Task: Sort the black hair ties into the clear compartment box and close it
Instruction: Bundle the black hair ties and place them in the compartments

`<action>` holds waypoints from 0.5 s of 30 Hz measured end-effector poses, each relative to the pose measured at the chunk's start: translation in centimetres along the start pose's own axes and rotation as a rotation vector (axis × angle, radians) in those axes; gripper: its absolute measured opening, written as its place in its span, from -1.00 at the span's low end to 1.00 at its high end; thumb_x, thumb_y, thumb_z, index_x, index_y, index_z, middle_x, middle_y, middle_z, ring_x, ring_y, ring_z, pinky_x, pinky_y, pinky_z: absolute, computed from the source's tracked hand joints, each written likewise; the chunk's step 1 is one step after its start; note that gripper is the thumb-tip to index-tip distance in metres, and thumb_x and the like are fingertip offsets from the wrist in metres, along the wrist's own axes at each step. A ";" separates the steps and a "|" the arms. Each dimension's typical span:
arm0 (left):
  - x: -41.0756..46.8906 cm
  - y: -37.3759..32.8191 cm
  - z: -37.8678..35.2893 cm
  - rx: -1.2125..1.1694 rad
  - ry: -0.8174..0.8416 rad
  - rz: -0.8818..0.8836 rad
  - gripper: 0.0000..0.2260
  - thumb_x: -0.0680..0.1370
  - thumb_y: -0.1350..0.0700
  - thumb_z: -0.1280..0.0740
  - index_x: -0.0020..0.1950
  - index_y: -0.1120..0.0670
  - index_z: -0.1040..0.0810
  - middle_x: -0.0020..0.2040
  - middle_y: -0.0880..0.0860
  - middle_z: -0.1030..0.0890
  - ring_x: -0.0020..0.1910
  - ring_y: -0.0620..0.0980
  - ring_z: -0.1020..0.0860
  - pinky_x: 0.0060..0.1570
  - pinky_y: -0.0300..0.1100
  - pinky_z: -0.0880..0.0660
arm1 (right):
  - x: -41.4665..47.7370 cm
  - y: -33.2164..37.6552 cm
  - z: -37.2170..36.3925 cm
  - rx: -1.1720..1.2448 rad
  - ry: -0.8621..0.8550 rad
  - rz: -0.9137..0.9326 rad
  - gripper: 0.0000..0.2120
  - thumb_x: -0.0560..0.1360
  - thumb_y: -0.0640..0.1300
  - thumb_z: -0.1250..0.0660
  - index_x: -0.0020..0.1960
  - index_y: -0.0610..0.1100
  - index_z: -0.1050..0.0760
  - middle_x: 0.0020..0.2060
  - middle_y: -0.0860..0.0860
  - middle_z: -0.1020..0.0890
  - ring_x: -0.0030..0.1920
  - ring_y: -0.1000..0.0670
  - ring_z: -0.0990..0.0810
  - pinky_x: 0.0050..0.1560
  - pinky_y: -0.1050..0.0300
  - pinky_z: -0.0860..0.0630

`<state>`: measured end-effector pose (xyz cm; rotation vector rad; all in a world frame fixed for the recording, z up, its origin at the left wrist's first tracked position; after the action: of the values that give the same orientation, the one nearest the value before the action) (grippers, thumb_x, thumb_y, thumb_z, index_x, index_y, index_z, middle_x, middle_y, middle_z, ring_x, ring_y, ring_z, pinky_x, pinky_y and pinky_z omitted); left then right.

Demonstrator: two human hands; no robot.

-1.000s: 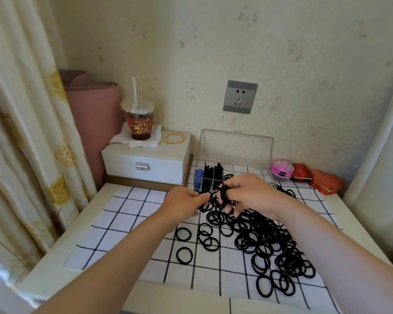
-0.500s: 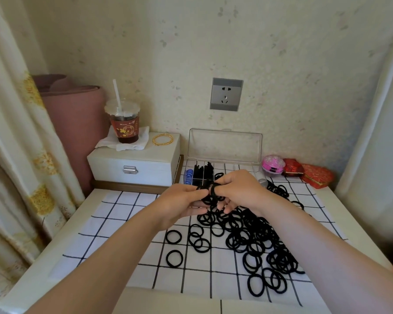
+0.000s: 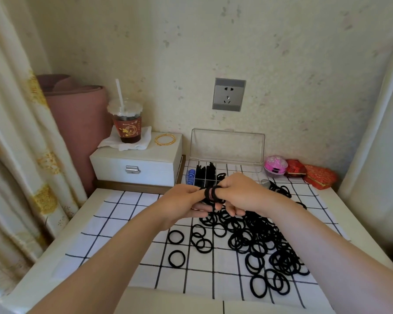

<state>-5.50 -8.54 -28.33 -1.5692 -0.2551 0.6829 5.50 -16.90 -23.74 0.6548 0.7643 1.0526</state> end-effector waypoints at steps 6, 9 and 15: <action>-0.3 -0.2 -0.6 -0.065 0.081 -0.006 -0.58 0.60 -0.12 -0.27 0.23 0.19 -0.60 0.10 0.15 -0.68 0.13 0.04 -0.66 0.13 -0.04 -0.60 | 0.5 -0.1 -0.2 -0.106 -0.100 -0.017 -0.79 0.54 -0.14 -0.28 -0.19 -0.24 -0.58 -0.39 -0.09 -0.66 -0.57 -0.01 -0.48 -0.58 0.24 -0.35; -0.5 -0.1 -0.2 0.063 0.090 -0.041 -0.65 0.53 -0.02 -0.42 0.20 0.19 -0.62 0.10 0.13 -0.69 0.11 -0.04 -0.66 0.14 -0.07 -0.60 | 0.7 -0.2 -0.5 -0.176 -0.102 -0.005 -0.76 0.50 -0.08 -0.34 -0.24 -0.22 -0.59 -0.47 -0.04 -0.63 -0.54 -0.01 -0.49 -0.54 0.23 -0.38; -0.9 -0.2 0.2 0.082 0.167 -0.026 -0.83 0.61 0.14 -0.34 0.11 0.19 -0.64 0.05 0.15 -0.69 0.11 0.04 -0.66 0.11 -0.10 -0.61 | 0.5 -1.0 -0.6 -0.002 0.067 -0.038 -0.80 0.52 -0.09 -0.37 -0.12 -0.25 -0.56 -0.32 -0.07 -0.65 -0.51 0.03 -0.51 -0.53 0.21 -0.36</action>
<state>-6.28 -8.79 -27.90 -1.5316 -0.1217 0.5318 5.64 -16.72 -24.98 0.6038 0.8311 1.0448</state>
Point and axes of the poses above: each hand's wrist, its own x-axis towards the middle knuckle, its own z-axis out of the back of the hand, y = z × x, the point moved 6 cm from there along x, towards the middle knuckle
